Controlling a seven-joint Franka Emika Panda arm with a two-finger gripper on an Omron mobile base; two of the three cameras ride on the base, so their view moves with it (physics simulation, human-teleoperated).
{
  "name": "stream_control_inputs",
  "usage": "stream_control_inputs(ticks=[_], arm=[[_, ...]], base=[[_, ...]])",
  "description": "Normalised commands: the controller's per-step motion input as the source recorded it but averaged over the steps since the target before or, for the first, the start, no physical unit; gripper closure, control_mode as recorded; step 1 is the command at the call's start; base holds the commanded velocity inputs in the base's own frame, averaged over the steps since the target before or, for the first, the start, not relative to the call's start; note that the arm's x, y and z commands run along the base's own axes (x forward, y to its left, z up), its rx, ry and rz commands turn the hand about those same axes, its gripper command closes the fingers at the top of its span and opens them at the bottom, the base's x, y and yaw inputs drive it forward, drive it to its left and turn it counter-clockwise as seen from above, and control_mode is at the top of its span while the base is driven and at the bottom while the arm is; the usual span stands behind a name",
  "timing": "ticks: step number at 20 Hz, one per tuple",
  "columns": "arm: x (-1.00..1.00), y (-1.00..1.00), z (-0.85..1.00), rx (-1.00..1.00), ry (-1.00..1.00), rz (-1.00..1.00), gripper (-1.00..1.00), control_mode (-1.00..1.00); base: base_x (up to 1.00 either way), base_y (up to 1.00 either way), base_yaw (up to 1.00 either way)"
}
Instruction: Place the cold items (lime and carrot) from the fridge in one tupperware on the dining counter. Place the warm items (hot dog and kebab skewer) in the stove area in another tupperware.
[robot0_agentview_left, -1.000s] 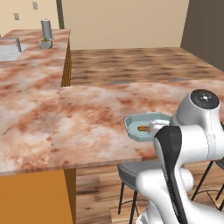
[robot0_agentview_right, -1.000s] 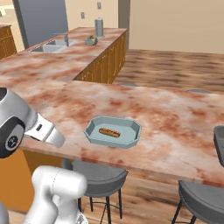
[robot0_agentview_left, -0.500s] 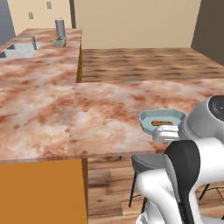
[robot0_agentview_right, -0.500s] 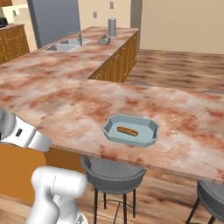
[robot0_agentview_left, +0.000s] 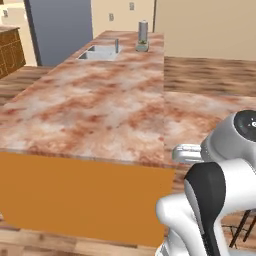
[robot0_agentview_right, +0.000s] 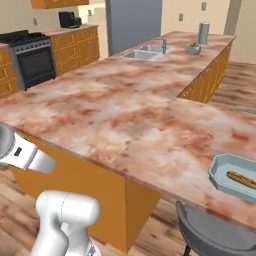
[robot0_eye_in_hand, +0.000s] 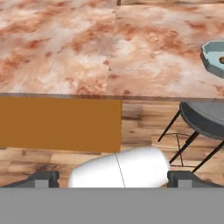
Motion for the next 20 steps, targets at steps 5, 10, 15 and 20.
stream_control_inputs(ticks=[5,10,15,20], arm=[[0.0,0.0,0.0,0.0,0.0,0.0,-1.0,1.0],[0.0,0.0,0.0,0.0,0.0,0.0,-1.0,1.0],[0.0,0.0,0.0,0.0,0.0,0.0,-1.0,1.0],[0.0,0.0,0.0,0.0,0.0,0.0,-1.0,1.0]], base=[[0.02,1.0,0.49],[0.17,1.0,0.41],[0.29,1.0,0.33],[0.41,1.0,0.28]])
